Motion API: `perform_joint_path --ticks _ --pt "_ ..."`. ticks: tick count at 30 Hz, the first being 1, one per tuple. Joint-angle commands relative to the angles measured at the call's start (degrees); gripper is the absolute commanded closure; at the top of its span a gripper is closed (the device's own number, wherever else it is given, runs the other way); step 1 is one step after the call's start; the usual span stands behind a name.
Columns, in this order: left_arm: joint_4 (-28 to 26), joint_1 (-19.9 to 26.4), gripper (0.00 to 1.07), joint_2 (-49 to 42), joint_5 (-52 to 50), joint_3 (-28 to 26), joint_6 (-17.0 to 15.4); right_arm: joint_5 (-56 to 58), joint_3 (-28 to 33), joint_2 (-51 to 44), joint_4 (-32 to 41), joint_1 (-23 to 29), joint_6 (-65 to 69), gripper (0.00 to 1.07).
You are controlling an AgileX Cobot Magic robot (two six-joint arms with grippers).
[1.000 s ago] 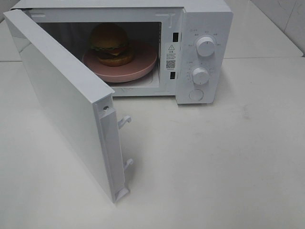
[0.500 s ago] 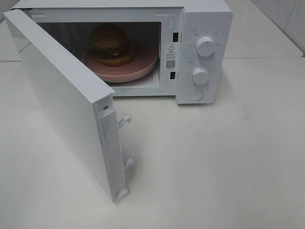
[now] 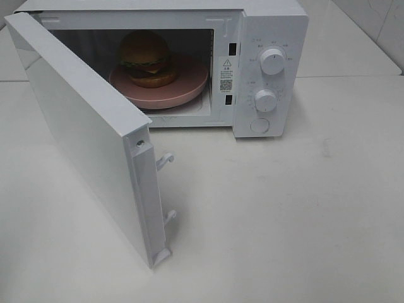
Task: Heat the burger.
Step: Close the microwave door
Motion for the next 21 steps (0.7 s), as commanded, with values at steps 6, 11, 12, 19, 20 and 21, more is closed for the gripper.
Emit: perform_joint_path --ticks 6,11,12,19,20,21 --pt "0.3 -0.3 1.07 6.5 -18.2 6.6 0.2 -0.1 0.2 -1.5 -0.1 -0.2 0.3 0.32" --pt "0.3 -0.3 1.07 12.9 -35.7 11.7 0.2 -0.1 0.2 -1.5 -0.1 -0.2 0.3 0.32" --pt "0.3 -0.3 1.07 14.3 -39.4 12.5 0.2 -0.1 0.2 -1.5 -0.1 -0.2 0.3 0.32" --pt "1.6 -0.3 1.07 25.2 -55.6 14.3 -0.2 -0.1 0.2 -1.5 -0.1 -0.2 0.3 0.32" --pt "2.1 -0.3 1.07 27.0 -57.0 14.3 -0.5 -0.1 0.2 -1.5 -0.1 -0.2 0.3 0.32" --pt "2.1 -0.3 1.07 27.0 -57.0 14.3 -0.5 -0.1 0.2 -1.5 -0.1 -0.2 0.3 0.32"
